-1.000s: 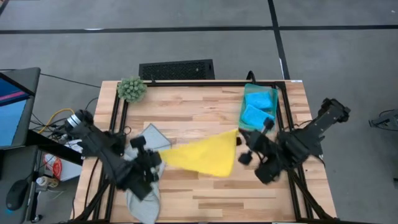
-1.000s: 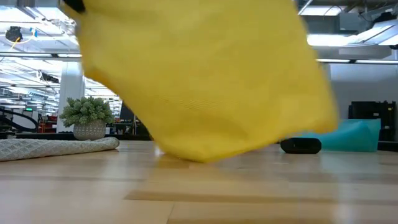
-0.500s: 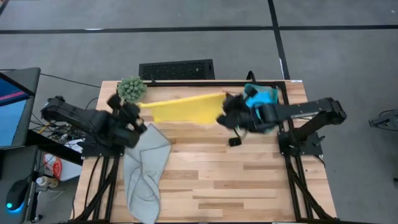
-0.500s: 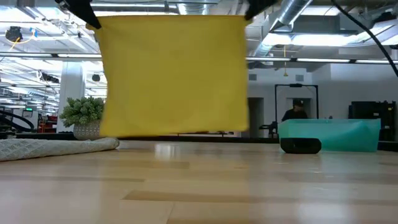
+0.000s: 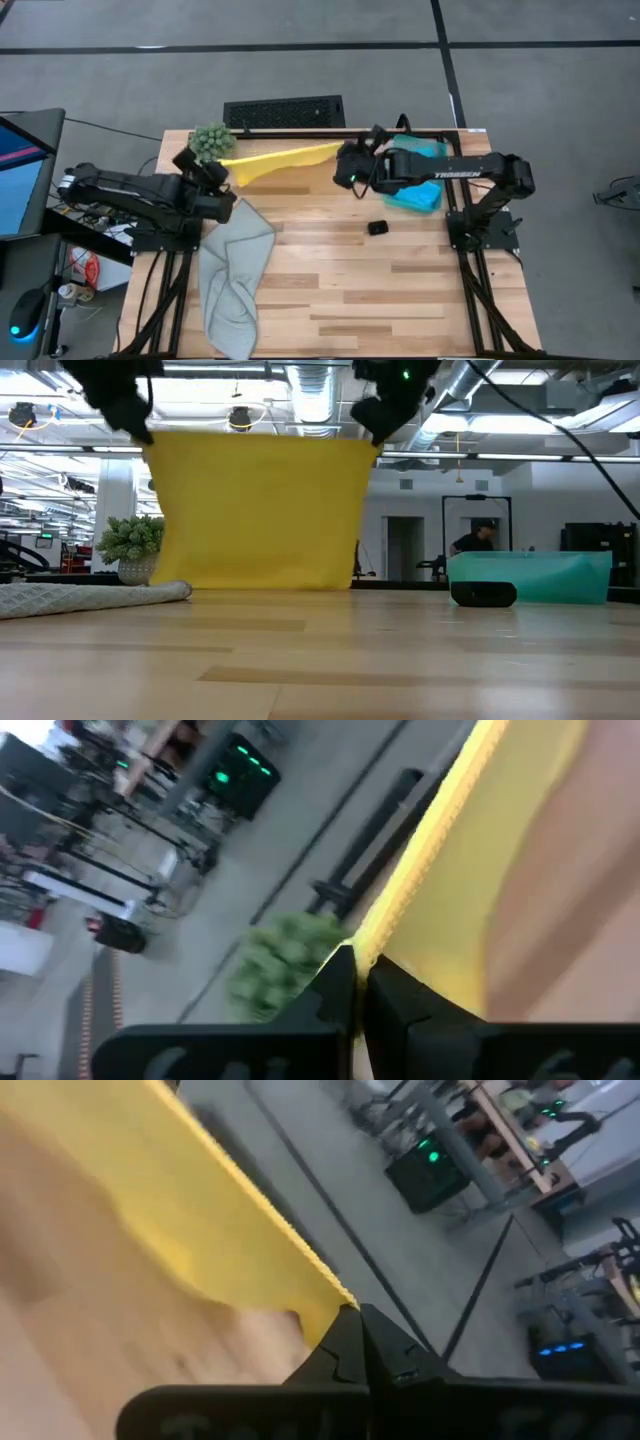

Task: Fold microfiber towels
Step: Fold the yellow microfiber cloth

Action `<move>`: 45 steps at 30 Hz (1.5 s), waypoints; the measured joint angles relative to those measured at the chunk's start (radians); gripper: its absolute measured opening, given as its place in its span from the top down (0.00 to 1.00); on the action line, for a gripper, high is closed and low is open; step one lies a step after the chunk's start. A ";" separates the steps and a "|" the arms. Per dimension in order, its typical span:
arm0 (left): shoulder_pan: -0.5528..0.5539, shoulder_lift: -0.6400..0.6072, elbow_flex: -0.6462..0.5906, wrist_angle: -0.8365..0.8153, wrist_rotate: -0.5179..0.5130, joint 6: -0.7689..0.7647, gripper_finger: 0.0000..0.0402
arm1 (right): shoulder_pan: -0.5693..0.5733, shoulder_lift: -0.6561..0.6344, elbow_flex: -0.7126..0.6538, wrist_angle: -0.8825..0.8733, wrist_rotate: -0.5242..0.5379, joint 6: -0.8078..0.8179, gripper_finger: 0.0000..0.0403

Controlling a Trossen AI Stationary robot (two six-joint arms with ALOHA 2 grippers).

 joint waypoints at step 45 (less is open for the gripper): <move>-0.255 0.307 0.210 -0.157 0.054 -0.325 1.00 | 0.180 -0.199 -0.215 0.007 0.027 0.179 1.00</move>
